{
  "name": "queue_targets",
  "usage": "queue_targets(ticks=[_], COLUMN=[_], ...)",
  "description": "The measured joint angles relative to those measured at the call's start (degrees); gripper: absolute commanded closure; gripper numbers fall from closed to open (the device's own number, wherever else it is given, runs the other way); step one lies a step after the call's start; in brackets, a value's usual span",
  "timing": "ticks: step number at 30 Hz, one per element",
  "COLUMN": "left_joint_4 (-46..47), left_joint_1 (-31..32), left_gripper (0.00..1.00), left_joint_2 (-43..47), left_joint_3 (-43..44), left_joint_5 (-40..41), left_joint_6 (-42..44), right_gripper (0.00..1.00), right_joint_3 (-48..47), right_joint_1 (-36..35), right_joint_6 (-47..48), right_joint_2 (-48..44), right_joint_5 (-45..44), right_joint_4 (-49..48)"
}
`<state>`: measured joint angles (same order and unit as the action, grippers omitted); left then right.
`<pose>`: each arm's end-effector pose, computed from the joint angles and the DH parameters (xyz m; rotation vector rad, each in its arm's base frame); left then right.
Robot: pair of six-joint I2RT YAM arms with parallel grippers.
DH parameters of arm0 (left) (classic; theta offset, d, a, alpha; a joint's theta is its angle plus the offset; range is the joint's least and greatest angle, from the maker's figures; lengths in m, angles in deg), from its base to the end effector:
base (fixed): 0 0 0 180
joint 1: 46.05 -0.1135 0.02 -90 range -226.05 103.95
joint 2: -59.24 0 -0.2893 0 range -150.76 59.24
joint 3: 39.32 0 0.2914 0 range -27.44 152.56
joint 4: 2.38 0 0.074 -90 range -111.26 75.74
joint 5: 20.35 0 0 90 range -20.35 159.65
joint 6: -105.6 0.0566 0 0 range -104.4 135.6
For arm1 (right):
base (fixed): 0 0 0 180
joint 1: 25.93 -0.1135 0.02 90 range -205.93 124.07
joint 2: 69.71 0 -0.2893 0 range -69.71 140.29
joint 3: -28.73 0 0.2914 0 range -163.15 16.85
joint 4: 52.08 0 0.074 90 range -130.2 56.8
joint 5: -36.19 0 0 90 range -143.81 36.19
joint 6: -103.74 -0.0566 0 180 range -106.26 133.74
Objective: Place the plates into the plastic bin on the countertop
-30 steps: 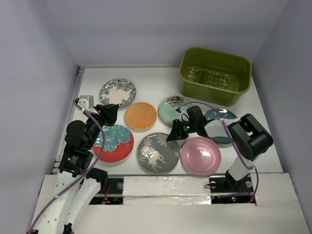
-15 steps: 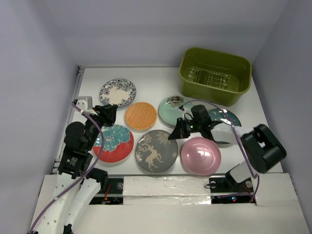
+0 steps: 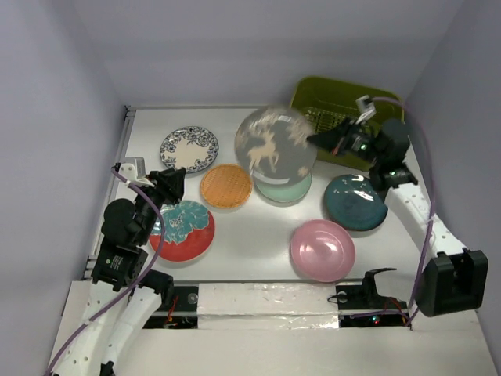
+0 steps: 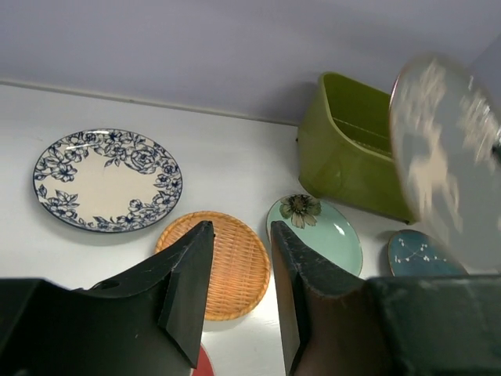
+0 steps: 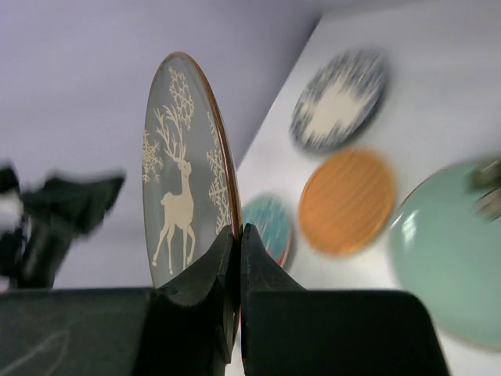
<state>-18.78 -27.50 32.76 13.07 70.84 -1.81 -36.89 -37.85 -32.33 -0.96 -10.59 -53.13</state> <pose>0.1444 -0.0472 0.3914 -0.0033 1.4237 -0.5051 0.3063 0.1043 0.3630 -0.1191 1.7786 1.3554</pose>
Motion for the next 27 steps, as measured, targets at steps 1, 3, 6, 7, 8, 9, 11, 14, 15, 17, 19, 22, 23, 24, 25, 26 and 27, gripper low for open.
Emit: queue_targets(ticks=[1, 3, 6, 7, 8, 9, 11, 14, 15, 17, 19, 22, 23, 24, 25, 26, 27], left_joint_4=[-0.04, -0.07, -0.07, -0.07, -0.04, -0.04, -0.04, -0.07, -0.04, -0.04, -0.04, -0.04, -0.04, -0.04, -0.04, -0.04, -0.04], left_joint_1=[0.11, 0.20, 0.52, 0.59, 0.61, 0.61, 0.85, 1.01, 1.16, 1.42, 1.64, 1.64, 1.64, 1.64, 1.64, 1.64, 1.64], left_gripper=[0.67, 0.58, 0.52, 0.51, 0.51, 0.50, 0.50, 0.50, 0.50, 0.50, 0.50, 0.50, 0.50, 0.50, 0.50, 0.50, 0.50], left_joint_2=[0.00, 0.04, 0.35, 0.48, 0.74, 0.90, 1.16, 1.20, 1.20, 1.20, 1.20, 1.20, 1.20, 1.20, 1.20, 1.18, 1.20], left_joint_3=[0.00, 0.00, 0.00, 0.00, 0.00, 0.00, 0.00, 0.00, 0.00, 0.00, 0.00, 0.00, 0.00, 0.00, 0.00, 0.00, 0.00], left_joint_5=[0.13, 0.35, 0.39, 0.37, 0.37, 0.37, 0.39, 0.31, 0.33, 0.31, 0.26, 0.22, 0.22, 0.17, 0.15, 0.17, 0.15], left_joint_6=[0.00, 0.04, 0.00, 0.00, 0.00, 0.00, 0.00, -0.02, -0.02, 0.00, 0.00, 0.00, -0.02, 0.00, 0.00, 0.00, 0.00], right_gripper=[1.00, 1.00, 1.00, 1.00, 1.00, 1.00, 1.00, 1.00, 1.00, 1.00, 1.00, 1.00, 1.00, 1.00, 1.00, 1.00, 1.00], right_joint_3=[-2.34, -6.84, -13.25, -15.56, -17.68, -19.41, -22.82, -26.95, -28.20, -30.53, -32.61, -34.25, -34.49, -34.64, -34.69, -34.69, -34.69], right_joint_1=[3.21, 9.18, 15.56, 17.20, 18.56, 19.63, 21.38, 22.77, 23.02, 23.34, 23.39, 23.39, 23.39, 23.39, 23.39, 23.39, 23.39], right_joint_6=[-0.92, -2.78, -4.15, -4.17, -3.98, -3.80, -3.28, -1.90, -1.38, 0.07, 1.77, 4.11, 4.94, 5.64, 6.32, 6.80, 7.34], right_joint_2=[0.96, 3.89, 9.73, 12.00, 14.29, 16.33, 20.50, 25.75, 27.34, 30.08, 32.48, 34.99, 35.67, 36.26, 36.92, 37.57, 38.32], right_joint_5=[-0.74, -2.86, -7.80, -10.32, -12.81, -14.67, -18.36, -22.49, -23.61, -25.73, -27.93, -30.51, -31.23, -31.76, -32.26, -32.65, -33.07], right_joint_4=[-0.72, -1.84, -1.92, -0.98, 0.15, 1.20, 3.93, 8.66, 10.49, 13.86, 16.74, 20.02, 20.94, 21.68, 22.29, 22.82, 23.32])
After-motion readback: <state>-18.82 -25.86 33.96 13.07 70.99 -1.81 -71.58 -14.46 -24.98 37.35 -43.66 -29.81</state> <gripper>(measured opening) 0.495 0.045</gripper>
